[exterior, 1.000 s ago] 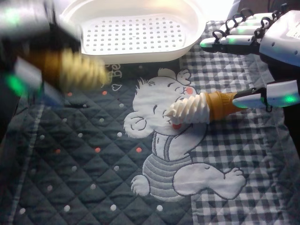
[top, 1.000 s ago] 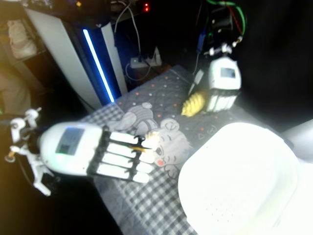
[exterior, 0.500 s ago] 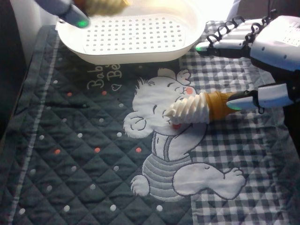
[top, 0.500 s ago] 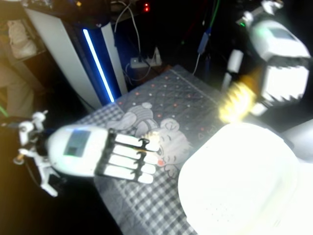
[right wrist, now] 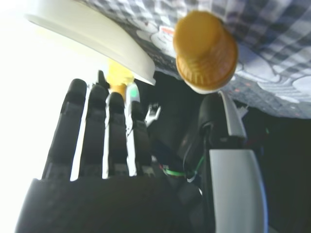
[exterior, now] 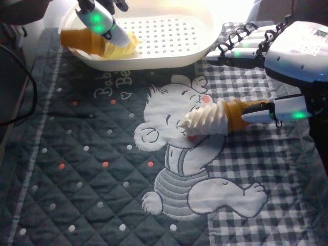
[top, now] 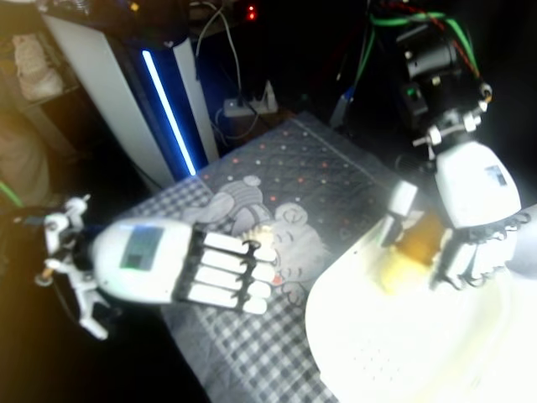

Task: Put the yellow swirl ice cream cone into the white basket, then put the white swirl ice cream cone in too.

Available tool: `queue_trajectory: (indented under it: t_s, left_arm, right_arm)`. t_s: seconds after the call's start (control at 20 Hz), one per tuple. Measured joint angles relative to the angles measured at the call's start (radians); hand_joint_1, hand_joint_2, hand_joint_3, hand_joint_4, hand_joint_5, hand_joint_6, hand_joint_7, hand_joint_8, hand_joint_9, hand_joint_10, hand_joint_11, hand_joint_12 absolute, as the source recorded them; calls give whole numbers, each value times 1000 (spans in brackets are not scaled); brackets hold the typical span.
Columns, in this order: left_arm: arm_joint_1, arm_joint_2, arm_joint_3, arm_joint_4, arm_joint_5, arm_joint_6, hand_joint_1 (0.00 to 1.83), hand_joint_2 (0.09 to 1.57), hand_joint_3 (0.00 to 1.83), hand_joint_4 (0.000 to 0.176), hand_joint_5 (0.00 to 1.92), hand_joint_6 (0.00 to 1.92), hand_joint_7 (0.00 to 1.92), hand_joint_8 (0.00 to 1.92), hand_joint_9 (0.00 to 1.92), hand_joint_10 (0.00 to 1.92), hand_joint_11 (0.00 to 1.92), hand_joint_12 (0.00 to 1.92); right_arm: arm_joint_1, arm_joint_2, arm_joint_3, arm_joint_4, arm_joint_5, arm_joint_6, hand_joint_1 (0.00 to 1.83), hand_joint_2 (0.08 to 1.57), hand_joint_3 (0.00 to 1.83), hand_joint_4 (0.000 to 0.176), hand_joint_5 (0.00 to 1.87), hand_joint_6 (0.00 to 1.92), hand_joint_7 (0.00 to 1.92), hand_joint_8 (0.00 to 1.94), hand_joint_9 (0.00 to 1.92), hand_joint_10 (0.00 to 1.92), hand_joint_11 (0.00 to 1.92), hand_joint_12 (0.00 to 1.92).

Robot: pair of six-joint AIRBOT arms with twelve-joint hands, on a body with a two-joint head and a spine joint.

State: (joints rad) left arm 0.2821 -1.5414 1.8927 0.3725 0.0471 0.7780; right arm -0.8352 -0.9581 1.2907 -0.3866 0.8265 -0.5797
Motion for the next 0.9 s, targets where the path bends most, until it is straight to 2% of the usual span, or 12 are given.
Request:
queue_trajectory:
  t_s: [0.2,0.25,0.3,0.4,0.45,0.55,0.6,0.7,0.75,0.8,0.85,0.9]
  left_arm:
    - [12,42,-61,-3,4,0,682,883,1,69,397,0,507,156,364,742,54,1425]
    - [12,68,-95,-3,-23,-2,695,875,0,101,364,3,513,67,400,526,70,1214]
    - [12,101,-137,-2,-59,-9,676,879,0,129,327,9,479,15,433,269,70,1049]
    - [15,190,-248,-28,-166,-25,701,874,0,143,307,0,444,0,471,94,6,1167]
    - [27,237,-304,-78,-249,-26,679,873,0,147,303,0,430,1,432,47,0,1080]
    - [55,332,-422,-112,-423,-25,612,906,8,100,306,0,436,0,438,21,0,1106]
    - [63,367,-468,-111,-475,-16,628,893,1,97,304,0,422,0,441,18,0,1134]
    - [97,456,-573,-110,-595,21,700,843,0,98,295,1,381,0,399,1,0,1117]
    - [116,491,-610,-111,-637,29,707,849,0,103,289,1,354,0,367,1,0,1058]
    - [149,537,-657,-114,-683,34,719,850,0,101,292,1,333,0,344,0,0,1016]
    - [186,591,-712,-115,-724,35,740,836,0,79,247,8,265,4,243,11,0,864]
    - [203,614,-732,-114,-745,35,740,836,0,79,247,8,265,4,243,11,0,864]
  right_arm:
    - [0,-2,0,1,26,32,592,1066,2,45,282,1,369,7,386,9,406,17]
    - [0,-2,4,1,34,40,648,1049,0,34,316,12,404,16,420,18,423,22]
    - [0,-1,6,6,42,47,638,1033,0,49,336,14,409,12,415,11,410,14]
    - [0,4,6,18,60,72,704,1014,0,83,322,2,364,1,344,0,246,0]
    - [0,6,7,23,78,95,662,988,0,79,331,5,362,2,354,7,298,32]
    - [0,8,10,27,151,169,674,946,0,80,357,3,402,4,390,6,356,40]
    - [0,8,10,24,179,196,744,895,0,75,375,2,428,3,412,4,376,31]
    - [0,9,10,7,227,217,754,864,0,162,352,0,404,0,370,1,334,7]
    - [0,8,10,4,231,217,750,863,0,173,348,0,440,4,453,11,390,27]
    - [0,9,10,-1,231,218,775,859,0,134,373,1,476,3,526,9,483,51]
    - [4,9,10,-13,226,220,672,933,8,44,396,2,461,0,473,0,428,18]
    - [4,9,10,-18,222,224,672,933,8,44,396,2,461,0,473,0,428,18]
